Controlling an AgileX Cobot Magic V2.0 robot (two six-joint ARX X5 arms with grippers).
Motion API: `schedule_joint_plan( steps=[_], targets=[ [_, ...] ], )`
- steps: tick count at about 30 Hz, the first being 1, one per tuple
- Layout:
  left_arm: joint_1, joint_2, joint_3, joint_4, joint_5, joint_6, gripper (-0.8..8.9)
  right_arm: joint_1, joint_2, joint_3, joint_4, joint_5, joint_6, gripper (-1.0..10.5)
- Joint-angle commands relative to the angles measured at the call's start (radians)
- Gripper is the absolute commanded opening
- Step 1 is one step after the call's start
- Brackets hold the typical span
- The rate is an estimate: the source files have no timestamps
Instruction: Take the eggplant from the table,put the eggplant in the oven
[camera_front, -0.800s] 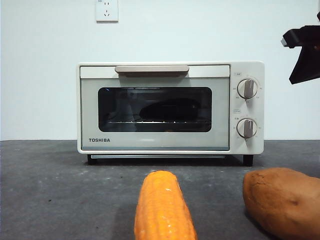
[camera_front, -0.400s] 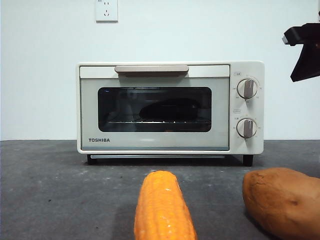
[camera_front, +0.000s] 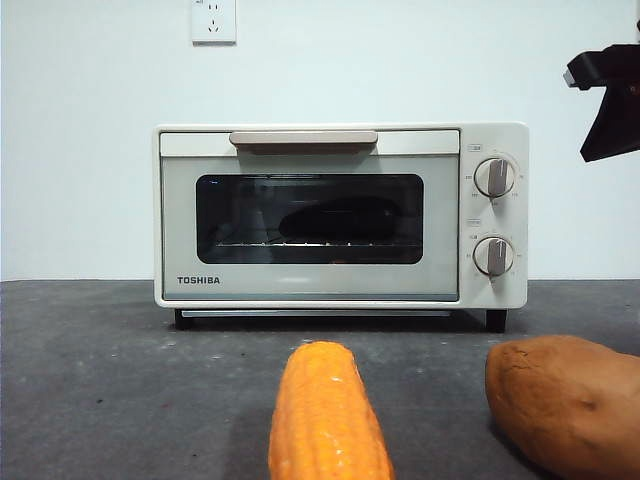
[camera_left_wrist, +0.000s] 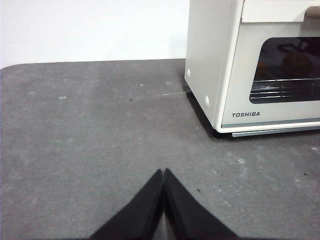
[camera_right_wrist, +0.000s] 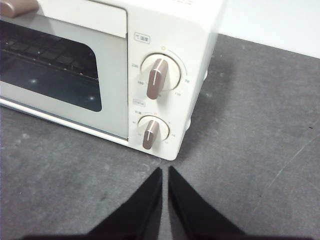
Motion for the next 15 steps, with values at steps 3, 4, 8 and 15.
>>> schedule_joint_plan(
  steps=[3, 4, 8, 15],
  targets=[
    [0.001, -0.001, -0.025, 0.011, -0.002, 0.015, 0.06, 0.003, -0.067, 0.002, -0.013, 0.014, 0.013, 0.0],
    [0.001, -0.001, -0.025, 0.011, -0.002, 0.015, 0.06, 0.002, -0.100, 0.002, -0.016, 0.027, 0.013, 0.0],
    [0.001, -0.001, -0.025, 0.011, -0.002, 0.015, 0.06, -0.010, -0.285, 0.002, -0.016, 0.031, -0.008, 0.0],
    [0.001, -0.001, -0.025, 0.011, -0.002, 0.015, 0.06, -0.187, -0.560, -0.035, -0.020, 0.024, -0.089, 0.0]
  ],
)
